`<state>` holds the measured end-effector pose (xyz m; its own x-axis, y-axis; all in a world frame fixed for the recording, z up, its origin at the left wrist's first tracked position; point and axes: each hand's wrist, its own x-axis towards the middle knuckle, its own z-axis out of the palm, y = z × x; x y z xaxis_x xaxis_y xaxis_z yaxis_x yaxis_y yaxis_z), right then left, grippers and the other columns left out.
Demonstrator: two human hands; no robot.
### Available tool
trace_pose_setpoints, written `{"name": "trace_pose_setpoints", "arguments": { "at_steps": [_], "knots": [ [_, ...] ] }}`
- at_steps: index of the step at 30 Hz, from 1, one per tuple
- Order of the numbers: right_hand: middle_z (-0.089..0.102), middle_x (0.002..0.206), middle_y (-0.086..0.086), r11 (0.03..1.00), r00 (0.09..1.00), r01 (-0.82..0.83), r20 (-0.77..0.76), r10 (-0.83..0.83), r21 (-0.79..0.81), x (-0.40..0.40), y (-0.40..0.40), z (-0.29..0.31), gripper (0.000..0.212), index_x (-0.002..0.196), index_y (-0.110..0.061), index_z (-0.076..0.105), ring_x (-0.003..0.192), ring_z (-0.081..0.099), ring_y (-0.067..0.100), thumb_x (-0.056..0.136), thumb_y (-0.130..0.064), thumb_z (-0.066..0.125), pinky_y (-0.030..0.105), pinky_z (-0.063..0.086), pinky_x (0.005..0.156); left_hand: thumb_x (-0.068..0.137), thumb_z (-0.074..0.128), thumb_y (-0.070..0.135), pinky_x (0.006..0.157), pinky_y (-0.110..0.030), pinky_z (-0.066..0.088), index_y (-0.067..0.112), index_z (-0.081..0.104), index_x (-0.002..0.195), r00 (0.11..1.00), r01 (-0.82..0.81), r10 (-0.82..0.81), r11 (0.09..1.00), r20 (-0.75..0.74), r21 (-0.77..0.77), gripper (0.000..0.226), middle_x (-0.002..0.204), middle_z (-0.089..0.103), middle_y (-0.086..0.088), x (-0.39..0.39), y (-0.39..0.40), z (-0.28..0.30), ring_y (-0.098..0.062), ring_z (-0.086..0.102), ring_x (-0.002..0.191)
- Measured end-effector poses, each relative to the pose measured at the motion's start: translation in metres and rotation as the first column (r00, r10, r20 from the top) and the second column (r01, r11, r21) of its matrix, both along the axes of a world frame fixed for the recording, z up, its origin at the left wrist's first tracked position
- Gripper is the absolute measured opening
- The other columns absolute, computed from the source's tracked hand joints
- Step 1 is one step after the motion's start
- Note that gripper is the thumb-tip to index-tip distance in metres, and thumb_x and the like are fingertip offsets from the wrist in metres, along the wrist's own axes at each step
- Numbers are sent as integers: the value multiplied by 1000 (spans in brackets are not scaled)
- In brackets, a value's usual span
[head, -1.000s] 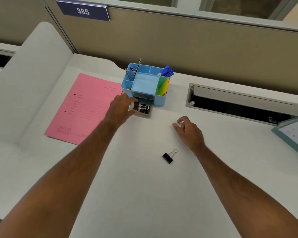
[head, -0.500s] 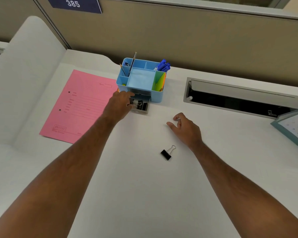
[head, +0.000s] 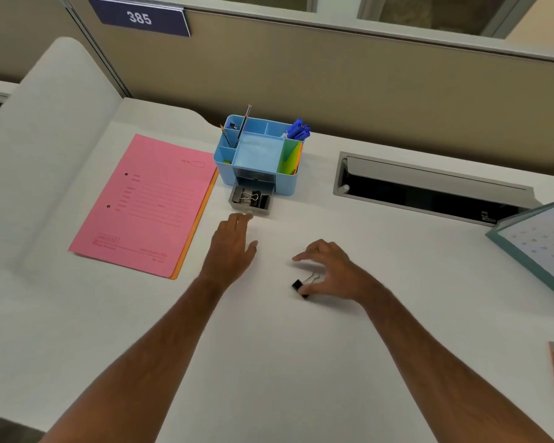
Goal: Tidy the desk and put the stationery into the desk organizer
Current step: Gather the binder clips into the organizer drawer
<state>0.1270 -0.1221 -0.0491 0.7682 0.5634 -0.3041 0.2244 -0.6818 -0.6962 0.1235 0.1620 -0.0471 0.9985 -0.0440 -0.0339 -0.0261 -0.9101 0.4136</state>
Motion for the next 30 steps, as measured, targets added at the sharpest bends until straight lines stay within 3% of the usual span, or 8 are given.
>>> {"name": "trace_pose_setpoints", "arguments": {
  "at_steps": [4, 10, 16, 23, 27, 30],
  "knots": [
    [38, 135, -18, 975, 983, -183, -3, 184, -125, -11, 2, 2, 77, 140, -50, 52, 124, 31, 7, 71, -53, 86, 29, 22, 105, 98, 63, 35, 113, -47, 39, 15, 46, 145, 999, -36, 36, 999, -13, 13, 53, 148, 49, -10, -15, -5, -15, -30, 47, 135],
    [41, 134, -19, 976, 983, -184, -18, 184, -119, -16, 4, 2, 58, 130, -46, 60, 122, 37, 9, 78, -32, 83, 34, 30, 106, 103, 48, 48, 126, -50, 21, 15, 42, 149, 998, -58, 60, 995, -20, 82, 57, 157, 41, -10, -23, -9, -32, -30, 34, 148],
    [46, 126, -21, 982, 985, -172, -7, 171, -74, -11, 8, -3, 47, 121, -39, 64, 114, 41, 7, 77, -36, 81, 36, 34, 105, 103, 31, 60, 127, -53, 14, 16, 31, 159, 998, -35, 40, 993, -38, 114, 71, 168, 24, -9, -22, -8, -46, -30, 16, 157],
    [59, 118, -15, 995, 993, 81, 77, -85, 60, 16, 42, 5, 44, 122, -33, 62, 104, 54, 9, 83, -39, 81, 46, 46, 99, 104, 35, 59, 127, -51, 13, 19, 26, 161, 999, -32, 30, 990, 15, 138, 71, 170, 20, -4, -27, -6, -51, -24, 10, 159],
    [64, 120, -11, 964, 948, 234, 192, -255, 124, 50, 79, 24, 42, 122, -29, 63, 106, 55, 11, 85, -43, 78, 40, 42, 97, 103, 35, 61, 127, -50, 12, 20, 28, 160, 999, -40, 38, 991, 16, 131, 71, 170, 20, -2, -28, -6, -52, -22, 10, 158],
    [65, 123, -8, 959, 913, 264, 295, -283, 103, 77, 109, 32, 45, 127, -27, 62, 111, 56, 14, 88, -46, 74, 38, 41, 95, 103, 34, 62, 128, -49, 10, 22, 28, 160, 999, -54, 53, 990, 7, 129, 71, 170, 20, -1, -27, -6, -51, -22, 12, 158]
  ]
}}
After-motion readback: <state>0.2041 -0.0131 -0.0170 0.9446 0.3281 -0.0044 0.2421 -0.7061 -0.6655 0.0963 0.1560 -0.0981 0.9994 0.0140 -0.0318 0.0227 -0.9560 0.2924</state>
